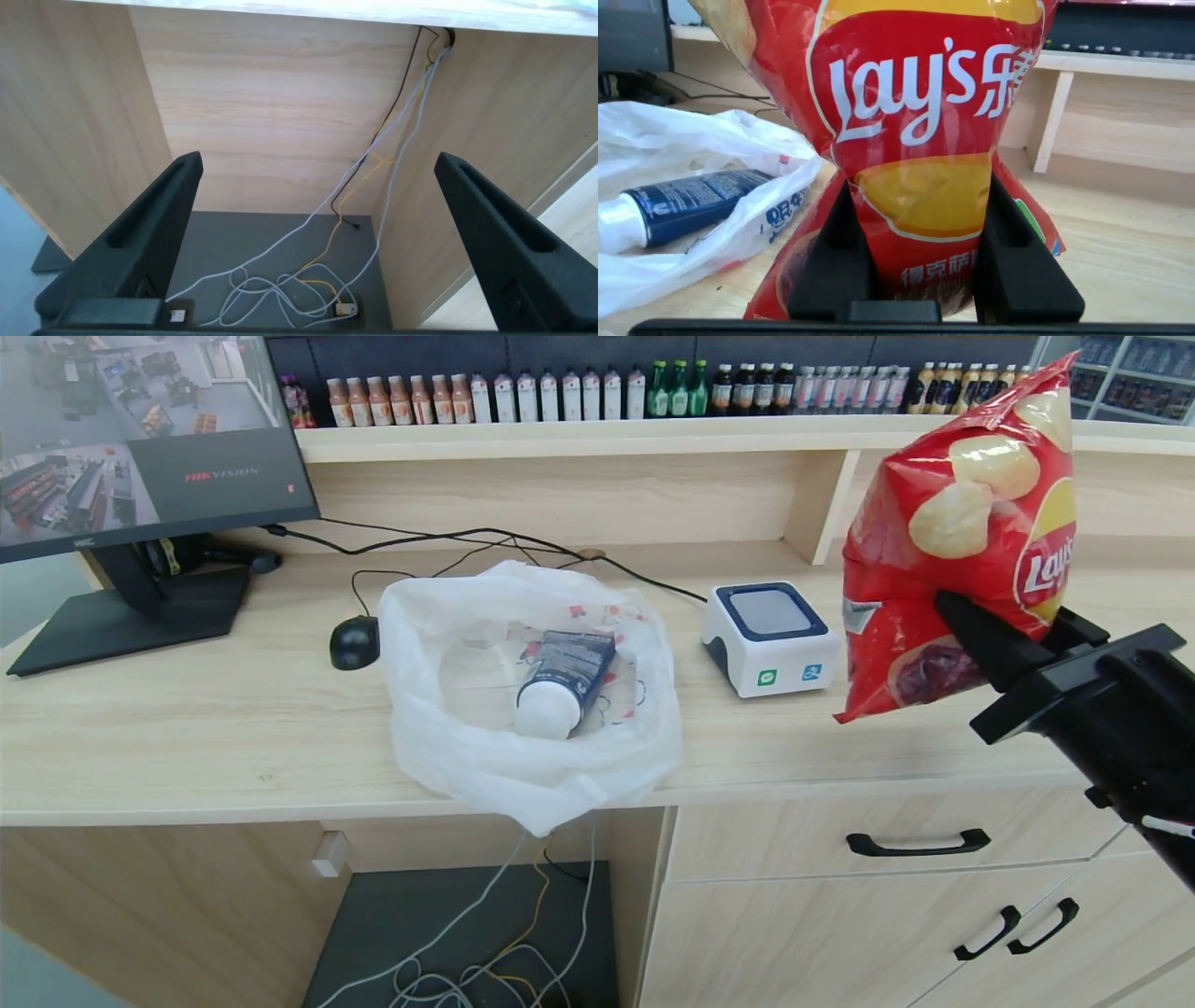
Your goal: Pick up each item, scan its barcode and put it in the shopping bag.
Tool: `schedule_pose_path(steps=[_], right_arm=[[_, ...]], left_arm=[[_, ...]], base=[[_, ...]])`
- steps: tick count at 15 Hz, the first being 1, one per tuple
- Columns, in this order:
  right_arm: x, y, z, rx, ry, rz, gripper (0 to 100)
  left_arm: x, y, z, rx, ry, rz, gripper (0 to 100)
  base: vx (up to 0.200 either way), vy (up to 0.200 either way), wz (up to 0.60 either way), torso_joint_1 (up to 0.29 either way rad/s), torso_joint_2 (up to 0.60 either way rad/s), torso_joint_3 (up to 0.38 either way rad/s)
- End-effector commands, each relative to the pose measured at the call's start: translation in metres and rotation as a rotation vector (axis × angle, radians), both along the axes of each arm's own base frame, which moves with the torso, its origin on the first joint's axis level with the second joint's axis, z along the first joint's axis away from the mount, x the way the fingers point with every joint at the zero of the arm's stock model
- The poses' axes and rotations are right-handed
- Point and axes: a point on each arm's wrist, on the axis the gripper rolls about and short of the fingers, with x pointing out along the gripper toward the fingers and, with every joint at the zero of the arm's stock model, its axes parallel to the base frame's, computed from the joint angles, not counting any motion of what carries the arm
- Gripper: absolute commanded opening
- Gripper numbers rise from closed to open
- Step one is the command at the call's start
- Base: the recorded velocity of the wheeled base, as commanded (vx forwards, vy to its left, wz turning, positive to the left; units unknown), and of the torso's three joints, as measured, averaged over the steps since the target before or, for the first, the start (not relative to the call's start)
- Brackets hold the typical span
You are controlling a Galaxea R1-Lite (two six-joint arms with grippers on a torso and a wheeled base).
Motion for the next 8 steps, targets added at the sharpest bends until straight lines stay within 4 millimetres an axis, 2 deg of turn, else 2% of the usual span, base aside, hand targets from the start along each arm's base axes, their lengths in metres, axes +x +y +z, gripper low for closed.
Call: schedule_pose_path(steps=[1,3,6,8], right_arm=[[-0.002,0.000,0.002,-0.018,-0.016,-0.014,0],[-0.002,0.000,0.006,-0.121,-0.069,-0.092,0],[0.000,0.015,0.013,-0.191,-0.075,-0.089,0],[0.005,0.020,0.027,-0.225,-0.092,-0.097,0]], left_arm=[[0.000,0.000,0.000,0.000,0.000,0.000,100],[0.000,0.000,0.000,0.000,0.000,0.000,100],[0.000,0.000,0.000,0.000,0.000,0.000,100],[0.000,0.000,0.000,0.000,0.000,0.000,100]], base=[[0.000,0.000,0.00,0.000,0.00,0.000],[0.000,0.000,0.00,0.000,0.00,0.000],[0.000,0.000,0.00,0.000,0.00,0.000],[0.000,0.000,0.00,0.000,0.00,0.000]])
